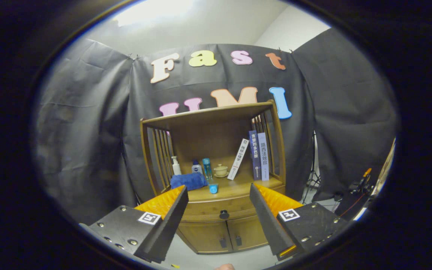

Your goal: Pull open the drawer, take out the items inside it, and place them on the countertop above the cabinet.

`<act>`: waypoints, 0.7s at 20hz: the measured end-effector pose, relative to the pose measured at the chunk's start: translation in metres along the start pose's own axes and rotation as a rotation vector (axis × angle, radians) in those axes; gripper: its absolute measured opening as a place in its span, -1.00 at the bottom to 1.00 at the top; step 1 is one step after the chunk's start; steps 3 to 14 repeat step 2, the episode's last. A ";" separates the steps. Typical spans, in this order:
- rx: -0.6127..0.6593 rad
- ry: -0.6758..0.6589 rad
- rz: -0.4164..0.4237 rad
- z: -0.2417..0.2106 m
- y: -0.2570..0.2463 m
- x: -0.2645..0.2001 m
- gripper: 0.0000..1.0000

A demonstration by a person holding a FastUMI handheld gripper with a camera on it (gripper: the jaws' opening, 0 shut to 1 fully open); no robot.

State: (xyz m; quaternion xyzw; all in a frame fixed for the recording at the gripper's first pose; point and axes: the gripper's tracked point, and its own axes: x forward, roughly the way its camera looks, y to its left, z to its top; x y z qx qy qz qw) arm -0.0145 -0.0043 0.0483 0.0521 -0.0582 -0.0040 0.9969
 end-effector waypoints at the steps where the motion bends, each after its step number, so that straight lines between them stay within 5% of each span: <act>1: -0.004 -0.011 -0.005 0.002 -0.001 -0.001 0.97; 14: -0.007 -0.019 -0.010 0.001 -0.003 -0.003 0.96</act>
